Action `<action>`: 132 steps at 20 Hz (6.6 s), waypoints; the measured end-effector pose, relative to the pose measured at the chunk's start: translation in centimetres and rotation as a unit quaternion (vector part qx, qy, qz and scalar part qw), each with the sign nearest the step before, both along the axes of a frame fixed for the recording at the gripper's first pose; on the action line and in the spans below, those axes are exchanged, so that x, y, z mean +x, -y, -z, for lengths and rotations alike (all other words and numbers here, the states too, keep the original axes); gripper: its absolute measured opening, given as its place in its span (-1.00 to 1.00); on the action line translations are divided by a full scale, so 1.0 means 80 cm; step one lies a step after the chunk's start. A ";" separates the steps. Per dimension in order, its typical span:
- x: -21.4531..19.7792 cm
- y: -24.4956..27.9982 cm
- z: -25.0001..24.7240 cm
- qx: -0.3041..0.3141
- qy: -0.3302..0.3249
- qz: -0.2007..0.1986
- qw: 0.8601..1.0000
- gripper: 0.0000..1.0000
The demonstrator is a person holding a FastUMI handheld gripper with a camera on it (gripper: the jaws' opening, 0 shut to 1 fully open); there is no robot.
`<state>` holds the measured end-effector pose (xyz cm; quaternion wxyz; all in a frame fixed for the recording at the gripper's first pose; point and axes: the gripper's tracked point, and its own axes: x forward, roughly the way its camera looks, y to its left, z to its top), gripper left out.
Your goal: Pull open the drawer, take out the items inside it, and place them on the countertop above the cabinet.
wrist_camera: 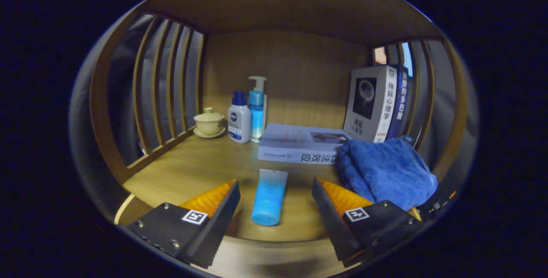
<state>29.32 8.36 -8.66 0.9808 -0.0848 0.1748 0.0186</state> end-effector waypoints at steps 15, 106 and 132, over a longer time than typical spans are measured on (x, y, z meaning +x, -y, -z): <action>-0.203 0.033 -0.020 0.003 0.039 0.005 0.999 1.00; -0.093 0.019 0.085 -0.005 0.029 0.003 1.000 0.97; -0.249 0.104 -0.123 0.049 0.165 0.030 0.985 0.97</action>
